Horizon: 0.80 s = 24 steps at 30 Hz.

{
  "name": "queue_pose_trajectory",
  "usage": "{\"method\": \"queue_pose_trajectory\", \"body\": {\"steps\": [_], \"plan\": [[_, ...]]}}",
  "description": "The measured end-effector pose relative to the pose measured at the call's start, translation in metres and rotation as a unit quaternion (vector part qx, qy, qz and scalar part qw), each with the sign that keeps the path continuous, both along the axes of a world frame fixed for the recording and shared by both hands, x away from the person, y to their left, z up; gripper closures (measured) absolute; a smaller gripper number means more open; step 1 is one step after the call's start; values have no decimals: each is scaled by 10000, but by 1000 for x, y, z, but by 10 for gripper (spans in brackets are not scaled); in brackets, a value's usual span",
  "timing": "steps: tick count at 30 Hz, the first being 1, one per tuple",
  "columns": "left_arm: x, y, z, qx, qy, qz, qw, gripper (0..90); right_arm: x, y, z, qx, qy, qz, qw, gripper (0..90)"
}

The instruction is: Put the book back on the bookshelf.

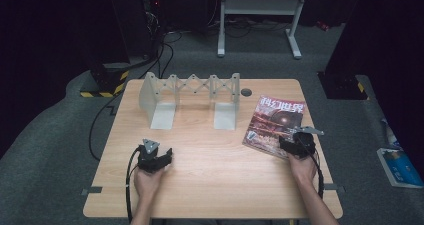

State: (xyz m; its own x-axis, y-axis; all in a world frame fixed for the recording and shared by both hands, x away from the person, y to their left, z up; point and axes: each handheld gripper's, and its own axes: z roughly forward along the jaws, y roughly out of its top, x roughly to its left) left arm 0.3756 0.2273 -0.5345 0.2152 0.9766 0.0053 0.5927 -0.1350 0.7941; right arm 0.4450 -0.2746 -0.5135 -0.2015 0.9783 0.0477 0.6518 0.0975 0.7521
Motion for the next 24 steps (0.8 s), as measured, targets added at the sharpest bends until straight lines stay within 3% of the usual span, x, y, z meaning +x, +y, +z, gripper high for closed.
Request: {"method": "queue_pose_trajectory", "body": {"steps": [14, 17, 18, 19, 24], "plan": [[0, 0, 0, -16, 5, -8, 10000, 328, 3, -7, -1, 48, 64, -158, 9998, 268], [0, 0, 0, -28, 5, -9, 10000, 327, 4, -9, -5, 172, 251, -242, 9992, 250], [0, 0, 0, -39, 3, -1, 10000, 326, 3, -10, -7, 180, 209, -233, 9994, 250], [1, 0, 0, -60, -8, 24, 10000, 325, 1, -13, -9, 341, 145, -317, 9988, 266], [1, 0, 0, -35, -9, 32, 10000, 322, -1, -12, -12, 228, -46, -246, 9994, 269]]}}
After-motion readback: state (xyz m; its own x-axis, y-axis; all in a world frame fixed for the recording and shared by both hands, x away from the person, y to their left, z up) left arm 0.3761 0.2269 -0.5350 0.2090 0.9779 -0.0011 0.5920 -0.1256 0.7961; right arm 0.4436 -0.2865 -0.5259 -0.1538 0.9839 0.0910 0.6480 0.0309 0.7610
